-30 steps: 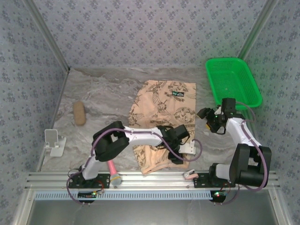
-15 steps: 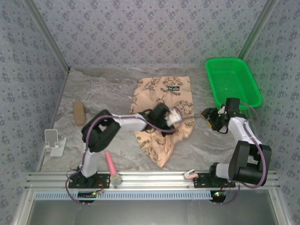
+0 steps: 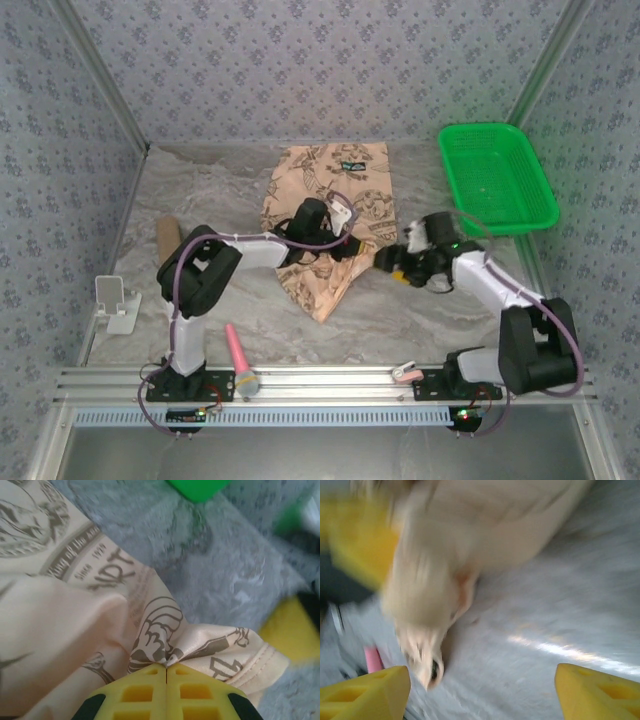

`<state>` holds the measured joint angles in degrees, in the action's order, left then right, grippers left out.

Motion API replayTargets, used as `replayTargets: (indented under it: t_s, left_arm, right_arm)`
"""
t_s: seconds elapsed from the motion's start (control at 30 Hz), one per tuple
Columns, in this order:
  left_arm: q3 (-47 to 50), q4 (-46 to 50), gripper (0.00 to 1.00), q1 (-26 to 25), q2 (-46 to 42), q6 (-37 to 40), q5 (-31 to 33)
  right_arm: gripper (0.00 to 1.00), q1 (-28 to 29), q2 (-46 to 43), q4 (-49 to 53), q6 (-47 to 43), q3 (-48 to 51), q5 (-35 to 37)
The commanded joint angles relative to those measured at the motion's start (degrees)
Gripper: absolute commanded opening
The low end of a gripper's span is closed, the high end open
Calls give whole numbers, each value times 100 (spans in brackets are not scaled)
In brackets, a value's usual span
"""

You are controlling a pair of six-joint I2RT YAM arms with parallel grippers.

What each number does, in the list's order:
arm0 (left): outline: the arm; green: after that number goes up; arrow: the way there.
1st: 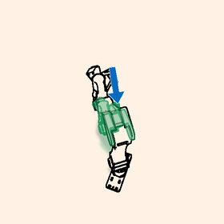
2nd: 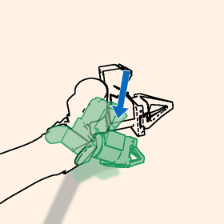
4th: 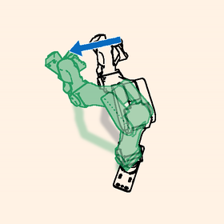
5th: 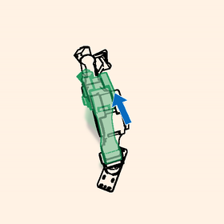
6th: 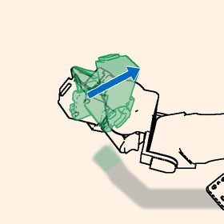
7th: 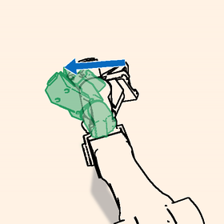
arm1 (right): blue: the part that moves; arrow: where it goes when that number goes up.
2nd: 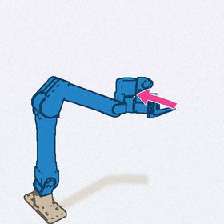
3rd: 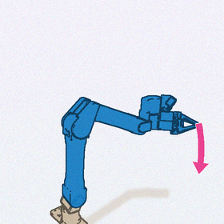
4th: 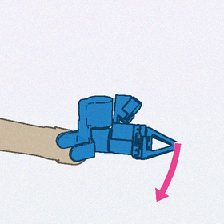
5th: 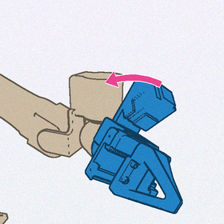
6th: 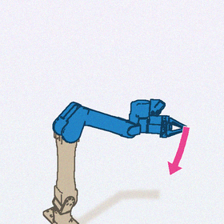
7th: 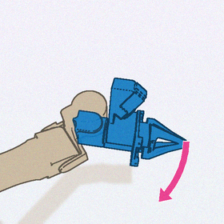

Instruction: Fold the inside-out t-shirt

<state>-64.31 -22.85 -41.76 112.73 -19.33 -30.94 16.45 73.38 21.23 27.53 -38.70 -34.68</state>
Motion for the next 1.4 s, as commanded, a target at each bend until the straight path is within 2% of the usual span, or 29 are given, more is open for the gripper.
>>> replayTargets:
  t_s: [0.0,0.07,0.2,0.33,0.43,0.5,0.57,0.6,0.63,0.73,0.8,0.93,1.03,1.23,1.3,1.37]
  left_arm:
    - [-170,-767,0,187,140,-823,-195]
    - [-304,-866,0,223,262,-1024,-159]
    - [-379,-1391,0,271,463,-1544,-198]
    - [-446,-1442,0,284,498,-1561,-177]
    - [-430,-1450,0,313,453,-1583,-167]
    - [-433,-1435,0,331,406,-1545,-160]
    - [-473,-1424,0,388,361,-1538,-166]
    - [-500,-1412,0,441,320,-1546,-195]
    - [-519,-1391,0,560,225,-1566,-202]
    - [-561,-1341,0,941,-238,-1509,-91]
    - [-748,-973,0,1124,-599,-1271,-2]
    - [-1458,54,0,1284,-1285,-651,314]
    - [-1873,443,0,1294,-1758,-441,799]
    - [-2140,585,0,1268,-2552,-596,1288]
    - [-2075,625,0,1167,-2909,-524,1414]
    - [-1980,848,0,933,-3316,-119,1869]
  right_arm:
    - [83,926,-508,-1071,277,691,351]
    - [83,1343,-405,-1802,529,952,432]
    - [83,1972,238,-2243,659,709,993]
    - [82,2194,1109,-3231,806,584,1017]
    - [74,2242,1718,-3595,734,368,704]
    - [59,2334,1938,-3868,697,299,615]
    - [12,2359,2011,-3920,690,213,464]
    - [4,2350,1926,-3806,681,208,521]
    - [2,2304,1723,-3490,630,189,742]
    - [0,2002,977,-2066,109,-143,1115]
    - [0,1779,445,-1095,-423,-574,1400]
    - [0,1620,-80,1084,-1587,-2203,2657]
    - [0,1591,-178,2097,-2067,-3344,3581]
    - [0,1664,-276,3111,-2986,-5101,5139]
    - [0,1713,-363,3174,-3271,-5508,5366]
    - [0,1741,-468,3083,-3498,-5830,5540]
